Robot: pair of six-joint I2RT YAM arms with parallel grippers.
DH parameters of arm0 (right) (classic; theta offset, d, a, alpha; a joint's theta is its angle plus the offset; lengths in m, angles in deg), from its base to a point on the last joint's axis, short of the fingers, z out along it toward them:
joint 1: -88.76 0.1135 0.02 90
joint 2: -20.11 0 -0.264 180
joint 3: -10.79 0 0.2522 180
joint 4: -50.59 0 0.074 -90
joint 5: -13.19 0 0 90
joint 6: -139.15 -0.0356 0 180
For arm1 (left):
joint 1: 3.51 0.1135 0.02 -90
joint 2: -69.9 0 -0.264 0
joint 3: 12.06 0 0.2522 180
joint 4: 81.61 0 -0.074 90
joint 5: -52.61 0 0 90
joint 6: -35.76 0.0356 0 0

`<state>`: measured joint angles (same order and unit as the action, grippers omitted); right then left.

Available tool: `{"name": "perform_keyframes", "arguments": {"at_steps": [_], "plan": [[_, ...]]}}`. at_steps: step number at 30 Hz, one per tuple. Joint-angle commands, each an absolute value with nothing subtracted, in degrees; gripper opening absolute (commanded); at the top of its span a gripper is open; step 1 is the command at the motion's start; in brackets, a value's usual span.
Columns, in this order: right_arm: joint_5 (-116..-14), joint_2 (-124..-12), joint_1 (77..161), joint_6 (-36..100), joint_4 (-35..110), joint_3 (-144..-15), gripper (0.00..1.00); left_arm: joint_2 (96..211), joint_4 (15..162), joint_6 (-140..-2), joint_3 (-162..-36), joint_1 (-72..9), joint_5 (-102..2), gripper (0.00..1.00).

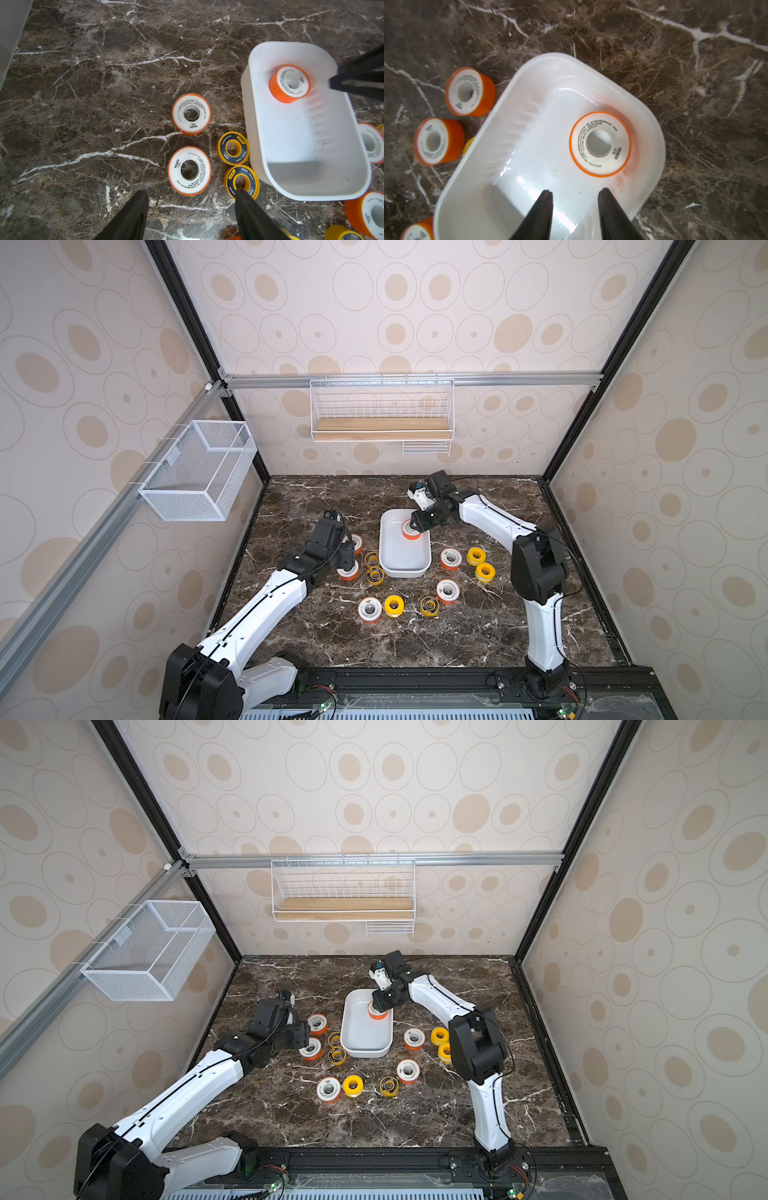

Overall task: Put the sealing tape into the storage box
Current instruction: Adjust the sealing tape in the storage box, then pick up the sealing tape at the center of the board.

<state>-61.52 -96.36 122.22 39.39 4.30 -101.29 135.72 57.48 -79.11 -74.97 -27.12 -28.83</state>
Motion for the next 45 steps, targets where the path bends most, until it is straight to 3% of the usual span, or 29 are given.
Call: {"name": "perform_keyframes", "arguments": {"at_steps": [1, 9, 20, 29, 40, 45], "plan": [[-56.24, -89.49, 120.29, 38.18, 10.40, -95.88, 0.43, 134.08, 56.33, -81.61, -73.34, -26.46, -25.92, 0.71], [-52.71, -78.35, 115.50, 38.46, 13.91, -82.51, 0.44, 134.49, 59.80, -84.00, -67.83, -21.32, -31.73, 0.72], [-51.55, -68.35, 112.45, 37.86, 17.85, -68.27, 0.45, 142.62, 63.12, -83.34, -68.03, -20.83, -31.13, 0.67], [-51.59, -67.64, 112.32, 37.92, 17.27, -67.00, 0.45, 151.61, 66.52, -81.67, -70.52, -20.57, -34.15, 0.56], [-51.15, -68.31, 112.23, 38.00, 17.17, -67.25, 0.45, 156.15, 67.29, -80.88, -72.74, -20.56, -33.49, 0.53], [-50.89, -68.88, 112.32, 37.99, 16.90, -67.51, 0.45, 157.93, 67.46, -80.61, -73.56, -20.48, -33.83, 0.46]]}}
